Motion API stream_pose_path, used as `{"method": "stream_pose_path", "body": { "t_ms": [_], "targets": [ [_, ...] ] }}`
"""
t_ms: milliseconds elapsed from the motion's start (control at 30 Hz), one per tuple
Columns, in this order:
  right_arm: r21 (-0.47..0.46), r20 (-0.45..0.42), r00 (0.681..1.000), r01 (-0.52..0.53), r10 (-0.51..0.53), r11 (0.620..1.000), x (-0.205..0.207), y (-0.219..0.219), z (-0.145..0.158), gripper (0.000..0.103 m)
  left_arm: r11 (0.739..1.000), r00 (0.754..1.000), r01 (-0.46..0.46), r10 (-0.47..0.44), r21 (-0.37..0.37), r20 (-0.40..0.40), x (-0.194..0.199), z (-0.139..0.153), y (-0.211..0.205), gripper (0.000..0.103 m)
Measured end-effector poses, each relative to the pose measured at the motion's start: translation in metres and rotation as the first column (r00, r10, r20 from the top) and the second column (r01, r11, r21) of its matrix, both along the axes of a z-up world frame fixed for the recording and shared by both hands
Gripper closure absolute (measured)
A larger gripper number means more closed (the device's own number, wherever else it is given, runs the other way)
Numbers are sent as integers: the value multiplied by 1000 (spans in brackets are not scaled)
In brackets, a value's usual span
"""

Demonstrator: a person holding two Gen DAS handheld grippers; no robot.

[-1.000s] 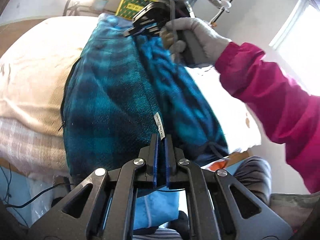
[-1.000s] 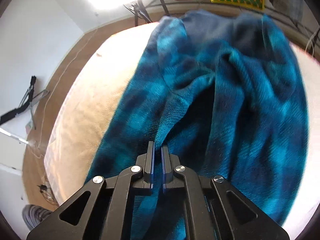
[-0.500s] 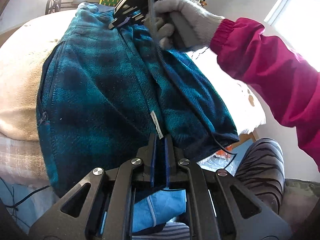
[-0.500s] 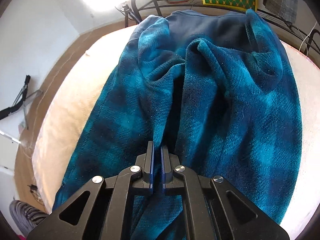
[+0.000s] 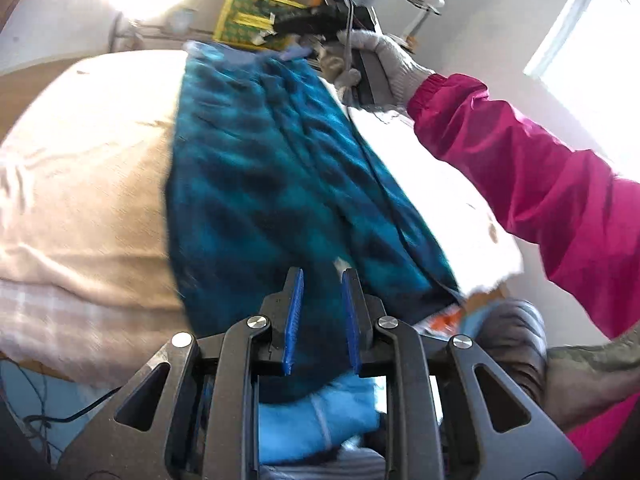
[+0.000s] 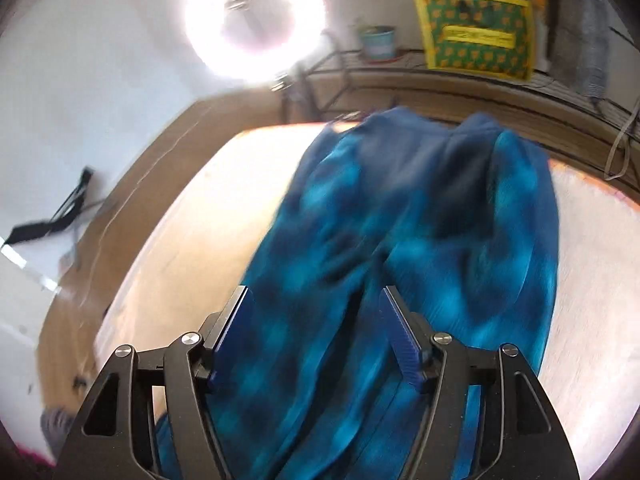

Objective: Fold large clothes

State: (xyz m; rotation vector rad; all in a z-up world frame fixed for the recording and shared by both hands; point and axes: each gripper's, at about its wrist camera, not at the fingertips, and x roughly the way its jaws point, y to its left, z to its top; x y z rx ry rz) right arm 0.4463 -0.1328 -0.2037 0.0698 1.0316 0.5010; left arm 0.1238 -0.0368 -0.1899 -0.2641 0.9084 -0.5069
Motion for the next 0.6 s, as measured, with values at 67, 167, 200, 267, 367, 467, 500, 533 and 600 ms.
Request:
{"method": "stream_pose_path", "body": {
  "t_ms": [67,167,200,267,367,467,500,533,600],
  "targets": [
    [16,-23,999,43,-43,999,25,2,-13,37,1000,1000,-28,28,-4,-11,9,-7,6,84],
    [0,-39,998,55,-55,999,49,17,-29,37,998,997,-66,66,6,-27,19,-18,13,84],
    [-9,-44,998,46,-46,999,55,23,-33,37,997,997,-71,71,3,-36,22,-22,14,84],
    [-19,-54,998,19,-20,1000,59,32,-40,37,997,995,-74,74,1,-65,26,-31,15,84],
    [-74,-85,996,-45,39,996,63,50,-57,38,997,993,-72,71,-4,-89,28,-38,14,84],
    [-128,-96,992,-90,78,988,64,61,-69,48,998,994,-61,61,8,-86,28,-41,10,84],
    [-124,-105,991,-101,88,987,63,62,-72,71,998,995,-58,58,9,-86,28,-41,9,84],
    [-106,-112,989,-106,94,989,63,60,-72,82,999,995,-53,54,10,-88,28,-42,7,84],
    [-119,-88,992,-99,89,988,58,57,-64,94,999,995,-47,47,8,-89,27,-43,5,84]
  ]
}}
